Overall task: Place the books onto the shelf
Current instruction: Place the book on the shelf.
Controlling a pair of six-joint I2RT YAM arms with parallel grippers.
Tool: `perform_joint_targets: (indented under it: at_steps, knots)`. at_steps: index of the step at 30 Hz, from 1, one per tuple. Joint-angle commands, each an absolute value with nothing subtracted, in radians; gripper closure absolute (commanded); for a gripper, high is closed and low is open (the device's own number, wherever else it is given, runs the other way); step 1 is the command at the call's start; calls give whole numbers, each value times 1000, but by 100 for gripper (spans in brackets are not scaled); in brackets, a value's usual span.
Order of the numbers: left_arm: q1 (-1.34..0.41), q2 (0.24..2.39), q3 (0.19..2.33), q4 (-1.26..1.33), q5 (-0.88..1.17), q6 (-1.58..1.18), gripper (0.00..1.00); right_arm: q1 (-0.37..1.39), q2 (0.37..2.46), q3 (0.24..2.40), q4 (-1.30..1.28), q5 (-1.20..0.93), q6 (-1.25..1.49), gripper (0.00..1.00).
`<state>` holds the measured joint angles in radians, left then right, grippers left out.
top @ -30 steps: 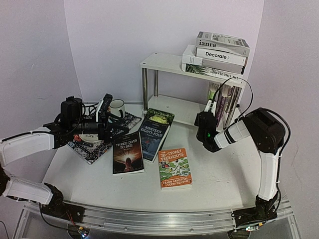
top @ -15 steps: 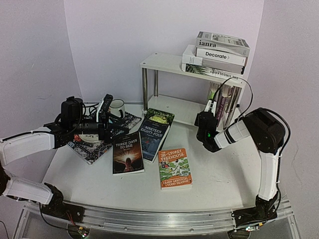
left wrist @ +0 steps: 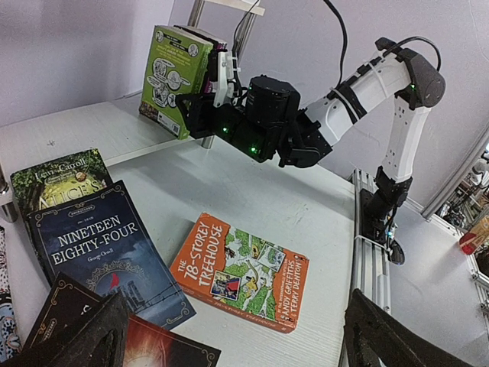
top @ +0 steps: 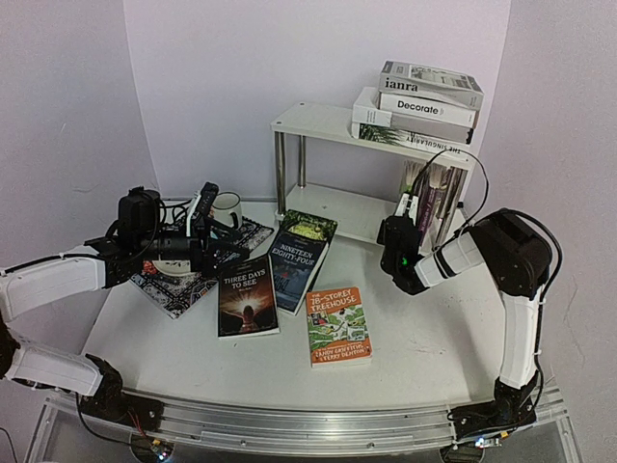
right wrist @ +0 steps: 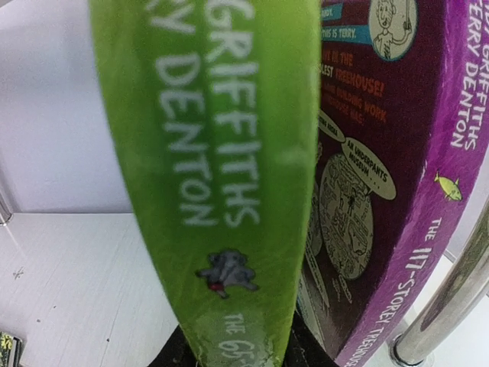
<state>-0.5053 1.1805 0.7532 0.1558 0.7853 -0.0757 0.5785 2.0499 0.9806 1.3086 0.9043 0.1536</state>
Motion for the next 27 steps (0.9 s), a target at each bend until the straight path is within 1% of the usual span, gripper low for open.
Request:
perform_joint_targets:
  at_steps: [1,8,16,27]
  knots:
    - [-508,1183,801,154,806,-63,0,575,2014,993,1706,943,145,78]
    - [-508,1184,801,154,808,-65,0,575,2005,986,1706,959,150,79]
    - [-508,1182,802,153,807,-72,0,562,1999,983,1707,940,143,88]
    - [-508,1188,804,152,812,-74,0,530,1999,987,1708,921,142,87]
